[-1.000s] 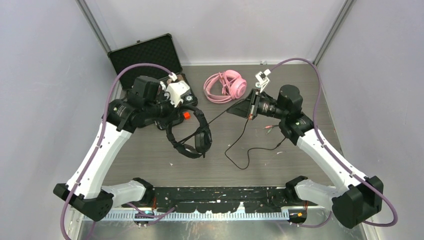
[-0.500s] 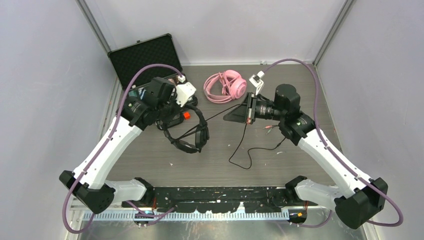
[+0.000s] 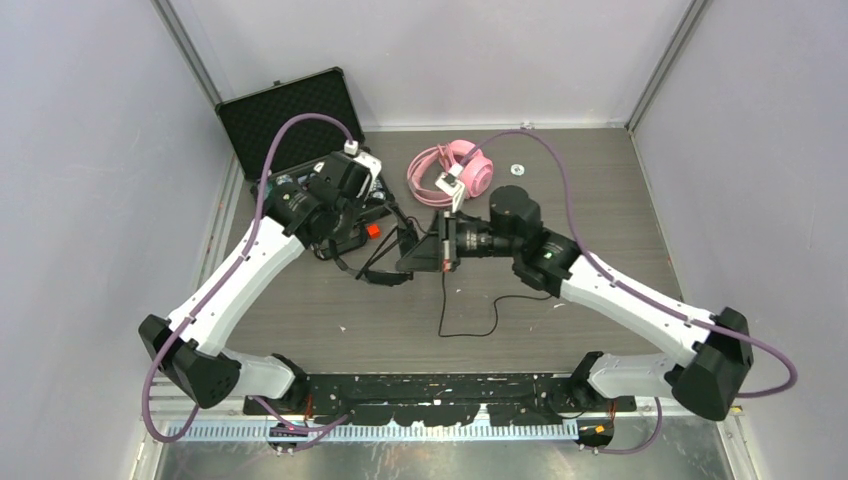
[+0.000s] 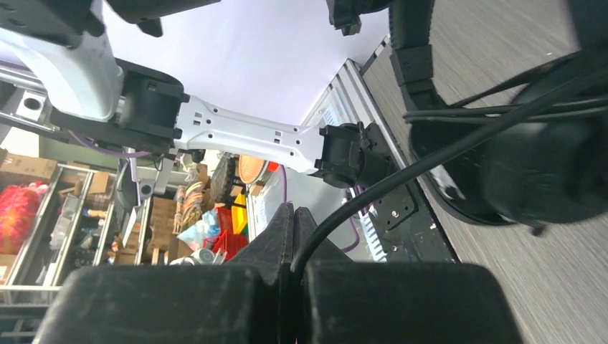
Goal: Wrap the headphones
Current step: Wrap the headphones cable around the headphones.
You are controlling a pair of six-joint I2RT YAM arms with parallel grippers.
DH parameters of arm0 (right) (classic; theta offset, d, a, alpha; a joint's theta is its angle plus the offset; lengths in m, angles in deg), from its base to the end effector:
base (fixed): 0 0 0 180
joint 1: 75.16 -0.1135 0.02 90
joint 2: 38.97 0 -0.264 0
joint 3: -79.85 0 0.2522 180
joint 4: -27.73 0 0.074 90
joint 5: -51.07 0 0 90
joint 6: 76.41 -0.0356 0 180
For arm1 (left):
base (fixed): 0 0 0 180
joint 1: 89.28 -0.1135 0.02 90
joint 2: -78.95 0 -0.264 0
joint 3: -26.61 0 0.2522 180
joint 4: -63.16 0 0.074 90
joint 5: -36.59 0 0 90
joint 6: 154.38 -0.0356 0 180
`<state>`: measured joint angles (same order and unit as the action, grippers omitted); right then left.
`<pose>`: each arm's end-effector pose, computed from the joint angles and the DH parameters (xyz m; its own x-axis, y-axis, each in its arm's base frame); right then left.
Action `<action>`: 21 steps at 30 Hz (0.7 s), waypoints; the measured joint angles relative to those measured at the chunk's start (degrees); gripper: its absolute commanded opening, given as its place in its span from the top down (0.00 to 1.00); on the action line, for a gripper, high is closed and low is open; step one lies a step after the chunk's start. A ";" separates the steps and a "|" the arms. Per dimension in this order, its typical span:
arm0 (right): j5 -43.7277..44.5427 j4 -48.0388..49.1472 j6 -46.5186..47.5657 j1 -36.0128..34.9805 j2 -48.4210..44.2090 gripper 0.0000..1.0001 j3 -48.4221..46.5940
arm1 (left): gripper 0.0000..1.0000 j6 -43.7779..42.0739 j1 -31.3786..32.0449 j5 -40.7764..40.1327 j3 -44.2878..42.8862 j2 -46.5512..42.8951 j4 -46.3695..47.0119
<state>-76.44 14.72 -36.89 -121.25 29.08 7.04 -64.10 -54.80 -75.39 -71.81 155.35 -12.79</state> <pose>0.1743 0.2123 0.3646 -0.8266 0.0237 -0.5624 -0.5528 0.1536 0.8190 0.2175 -0.1332 0.3782 -0.6680 0.4532 -0.5902 0.3401 0.8914 0.2997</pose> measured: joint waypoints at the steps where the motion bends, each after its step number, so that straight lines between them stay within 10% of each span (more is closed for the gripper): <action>1: 0.68 0.92 -0.33 -1.20 1.31 0.97 -0.26 | 1.00 1.66 0.00 -0.48 0.00 0.20 -0.26; 21: 22.73 9.09 18.12 -14.67 5.75 0.94 6.03 | 1.00 33.20 -0.44 3.17 1.79 -6.58 7.08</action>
<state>-53.71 23.81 -18.77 -135.91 34.83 13.08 -30.90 -55.24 -72.22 -70.02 148.77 -5.71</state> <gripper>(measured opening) 0.057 0.107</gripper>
